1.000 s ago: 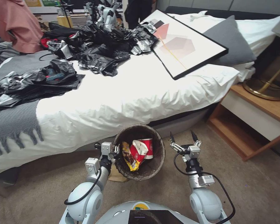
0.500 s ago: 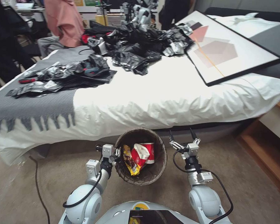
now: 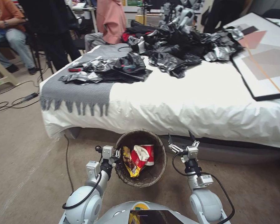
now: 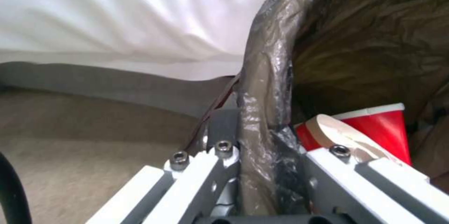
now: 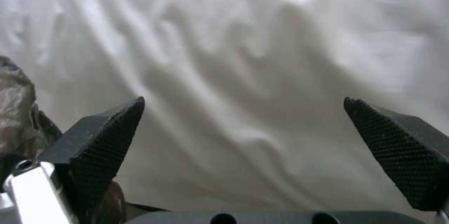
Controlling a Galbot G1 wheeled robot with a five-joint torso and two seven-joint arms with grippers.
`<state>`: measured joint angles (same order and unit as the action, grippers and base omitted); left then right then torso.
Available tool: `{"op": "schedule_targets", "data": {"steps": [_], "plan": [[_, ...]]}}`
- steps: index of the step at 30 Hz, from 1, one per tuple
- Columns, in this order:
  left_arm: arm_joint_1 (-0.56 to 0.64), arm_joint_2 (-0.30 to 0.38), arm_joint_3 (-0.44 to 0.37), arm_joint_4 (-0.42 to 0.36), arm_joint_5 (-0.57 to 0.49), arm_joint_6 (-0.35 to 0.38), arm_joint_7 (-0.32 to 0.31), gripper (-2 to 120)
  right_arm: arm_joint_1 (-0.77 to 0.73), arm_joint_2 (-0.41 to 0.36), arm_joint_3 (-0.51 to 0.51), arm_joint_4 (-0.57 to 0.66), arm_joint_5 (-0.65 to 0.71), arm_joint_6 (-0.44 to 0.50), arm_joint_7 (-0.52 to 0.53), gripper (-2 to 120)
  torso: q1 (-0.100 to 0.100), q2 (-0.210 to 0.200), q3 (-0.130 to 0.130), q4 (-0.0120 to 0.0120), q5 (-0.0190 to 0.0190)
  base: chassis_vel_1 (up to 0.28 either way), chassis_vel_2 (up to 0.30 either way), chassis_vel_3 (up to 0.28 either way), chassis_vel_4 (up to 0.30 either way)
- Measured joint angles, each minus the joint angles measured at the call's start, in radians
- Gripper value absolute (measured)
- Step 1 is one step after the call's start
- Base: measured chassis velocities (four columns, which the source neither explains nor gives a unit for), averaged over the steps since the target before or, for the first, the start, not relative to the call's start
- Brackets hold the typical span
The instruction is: Pick up the trash bin, then pick up the garbage from the floor and place it into the trash bin.
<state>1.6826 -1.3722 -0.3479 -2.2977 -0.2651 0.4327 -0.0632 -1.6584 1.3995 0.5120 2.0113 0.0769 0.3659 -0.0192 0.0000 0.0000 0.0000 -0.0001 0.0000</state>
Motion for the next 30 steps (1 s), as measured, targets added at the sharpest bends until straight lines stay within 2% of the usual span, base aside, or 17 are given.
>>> {"op": "schedule_targets", "data": {"steps": [7,16,30], "plan": [[-0.002,0.001,-0.002,0.004,-0.001,-0.015,0.002,0,0.009,0.002,-0.006,-0.005,-0.01,-0.003,-0.003,100,0.0,0.0,0.0,0.0005,0.0,0.077,0.092,0.089,0.078],[-0.004,0.002,-0.006,0.004,-0.008,-0.02,0.004,0,0.016,0.001,-0.006,-0.006,-0.013,-0.009,-0.003,100,0.0,0.0,0.0,-0.0002,0.0,0.0,0.0,0.0,0.0],[-0.006,0.002,-0.007,0.003,-0.018,-0.022,0.005,0,0.022,0.0,-0.001,-0.003,-0.013,-0.012,-0.007,100,0.0,0.0,0.0,0.0,0.0,0.0,0.0,0.0,0.0]]}}
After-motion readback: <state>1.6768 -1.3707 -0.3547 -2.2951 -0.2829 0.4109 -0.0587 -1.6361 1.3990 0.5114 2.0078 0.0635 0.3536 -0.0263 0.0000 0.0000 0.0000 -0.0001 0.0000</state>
